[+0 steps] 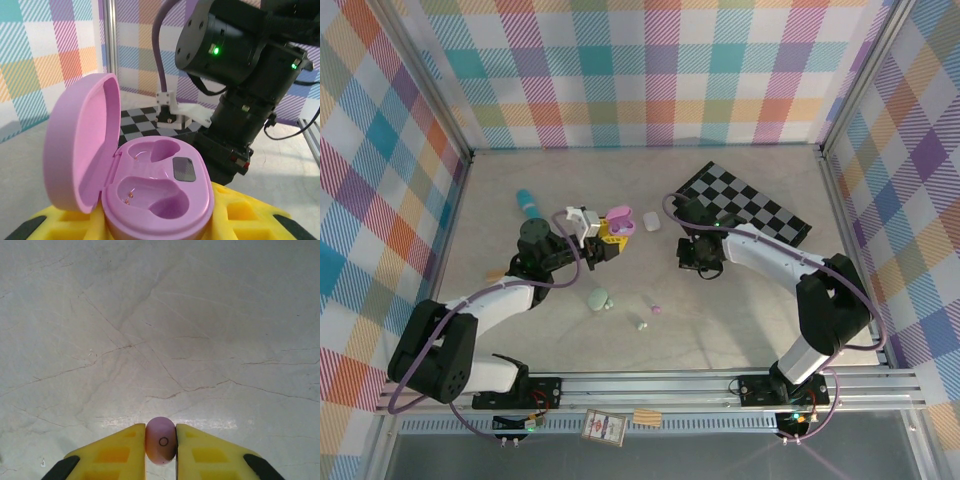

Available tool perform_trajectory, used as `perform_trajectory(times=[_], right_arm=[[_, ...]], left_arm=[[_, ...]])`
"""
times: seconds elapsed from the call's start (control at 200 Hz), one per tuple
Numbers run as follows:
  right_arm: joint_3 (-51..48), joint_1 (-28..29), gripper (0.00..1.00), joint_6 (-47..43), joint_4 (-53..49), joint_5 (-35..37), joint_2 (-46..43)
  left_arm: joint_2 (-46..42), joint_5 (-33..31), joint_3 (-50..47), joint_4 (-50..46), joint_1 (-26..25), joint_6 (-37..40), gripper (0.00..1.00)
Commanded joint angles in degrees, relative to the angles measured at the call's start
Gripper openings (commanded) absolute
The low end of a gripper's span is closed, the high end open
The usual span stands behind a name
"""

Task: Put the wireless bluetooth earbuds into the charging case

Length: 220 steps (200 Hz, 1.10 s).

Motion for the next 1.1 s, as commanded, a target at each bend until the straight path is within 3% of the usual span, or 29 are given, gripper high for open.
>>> perform_trajectory(times=[0.0,0.17,0.51,0.85,1.095], right_arm=[[1.14,0.76,0.21,-3.29,-0.04,-1.33,-3.48],[2.01,3.37,0.2,-11.14,4.69,-4.73,-8.74],[3.49,4.13,0.19,-27.89,12.81,-23.87,-15.01],[9.74,4.13,0.19,-38.03,9.69,-27.52,-12.5],[12.1,4.12,0.18,-41.16,7.19,-29.39,-9.66]], left_arm=[[1.46,-0.29,2.01,-3.28,-1.2,5.17,0.29],[2.64,0.12,3.29,-5.86,-2.27,6.84,0.29],[1.09,4.37,5.36,-13.65,-3.19,11.27,0.29],[-0.02,9.74,6.3,-16.52,-4.21,12.32,0.29],[-0.93,9.7,6.77,-17.42,-4.51,12.24,0.29]])
